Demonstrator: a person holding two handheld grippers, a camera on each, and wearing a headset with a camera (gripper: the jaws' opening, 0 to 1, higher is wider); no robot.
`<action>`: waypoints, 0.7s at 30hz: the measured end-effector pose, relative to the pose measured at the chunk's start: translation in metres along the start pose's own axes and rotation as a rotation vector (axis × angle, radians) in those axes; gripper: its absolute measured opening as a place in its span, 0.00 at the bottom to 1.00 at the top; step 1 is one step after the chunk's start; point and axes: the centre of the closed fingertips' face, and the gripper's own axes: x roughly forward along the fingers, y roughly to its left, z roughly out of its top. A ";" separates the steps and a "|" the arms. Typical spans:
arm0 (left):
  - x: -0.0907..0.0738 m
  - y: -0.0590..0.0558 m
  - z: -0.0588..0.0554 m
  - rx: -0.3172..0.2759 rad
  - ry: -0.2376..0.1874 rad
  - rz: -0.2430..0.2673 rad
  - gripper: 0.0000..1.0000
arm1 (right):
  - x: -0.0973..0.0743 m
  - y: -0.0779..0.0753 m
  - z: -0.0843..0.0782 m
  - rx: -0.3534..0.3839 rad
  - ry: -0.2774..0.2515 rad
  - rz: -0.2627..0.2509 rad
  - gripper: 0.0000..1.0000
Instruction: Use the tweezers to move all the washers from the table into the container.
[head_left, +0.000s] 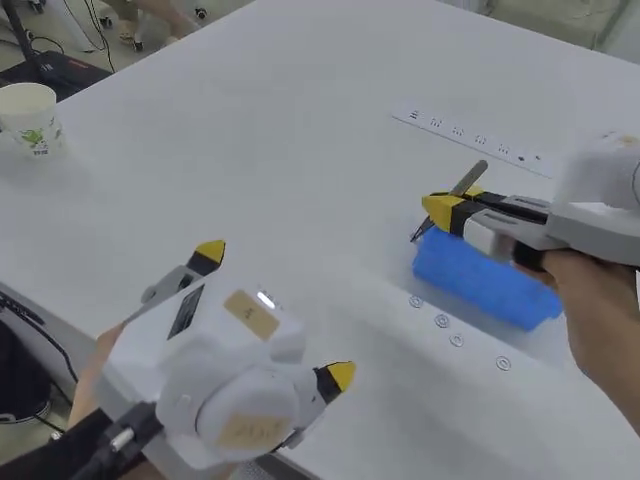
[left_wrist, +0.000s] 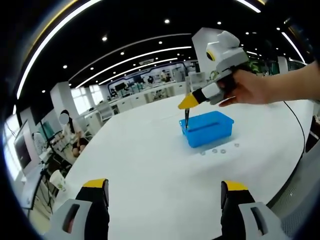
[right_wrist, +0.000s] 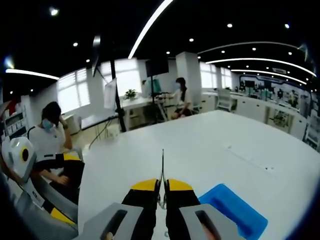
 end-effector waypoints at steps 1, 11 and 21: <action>0.000 0.000 0.000 0.002 0.001 0.001 0.95 | 0.000 -0.002 0.001 0.000 0.000 -0.001 0.01; 0.001 0.001 -0.001 0.011 0.009 0.006 0.95 | 0.000 -0.031 0.011 -0.008 -0.027 -0.079 0.01; 0.001 0.003 -0.001 0.020 0.012 0.019 0.95 | 0.007 -0.050 -0.001 -0.001 -0.017 -0.128 0.01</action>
